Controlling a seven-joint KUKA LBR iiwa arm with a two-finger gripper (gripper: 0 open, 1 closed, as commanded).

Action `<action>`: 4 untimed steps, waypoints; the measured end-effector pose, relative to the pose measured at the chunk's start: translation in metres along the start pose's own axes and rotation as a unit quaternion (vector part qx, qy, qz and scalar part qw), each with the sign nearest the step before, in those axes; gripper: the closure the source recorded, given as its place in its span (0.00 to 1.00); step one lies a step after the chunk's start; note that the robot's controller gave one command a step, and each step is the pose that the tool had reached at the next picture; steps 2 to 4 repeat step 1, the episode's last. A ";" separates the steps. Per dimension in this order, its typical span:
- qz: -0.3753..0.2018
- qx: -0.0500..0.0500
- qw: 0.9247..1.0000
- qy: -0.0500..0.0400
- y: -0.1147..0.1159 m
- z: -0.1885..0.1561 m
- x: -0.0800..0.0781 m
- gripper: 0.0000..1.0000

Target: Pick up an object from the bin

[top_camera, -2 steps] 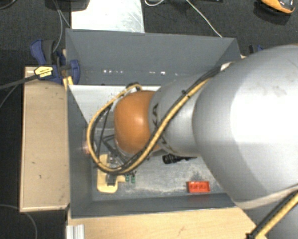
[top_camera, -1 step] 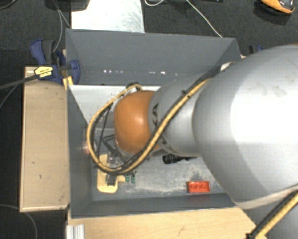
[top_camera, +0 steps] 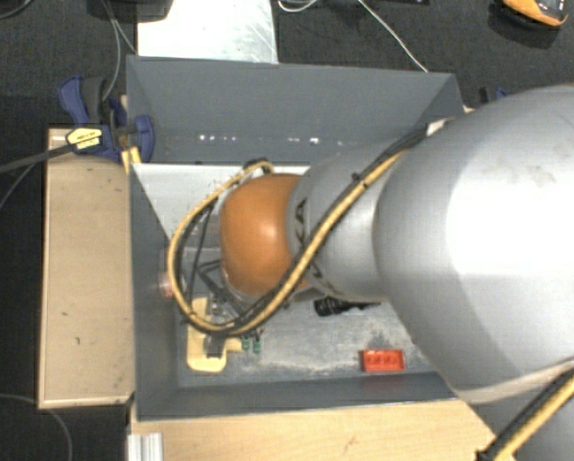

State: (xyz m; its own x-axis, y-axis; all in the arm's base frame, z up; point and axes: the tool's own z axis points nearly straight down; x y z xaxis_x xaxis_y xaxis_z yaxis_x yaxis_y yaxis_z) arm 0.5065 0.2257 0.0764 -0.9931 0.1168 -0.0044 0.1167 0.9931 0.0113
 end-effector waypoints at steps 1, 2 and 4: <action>0.000 0.001 1.000 0.001 -0.001 -0.015 0.000 1.00; 0.000 0.001 1.000 0.001 -0.001 -0.015 0.000 1.00; 0.000 0.001 1.000 0.001 -0.001 -0.015 0.000 1.00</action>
Offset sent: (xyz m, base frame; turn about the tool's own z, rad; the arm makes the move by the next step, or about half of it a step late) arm 0.0000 0.0001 0.1130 0.0000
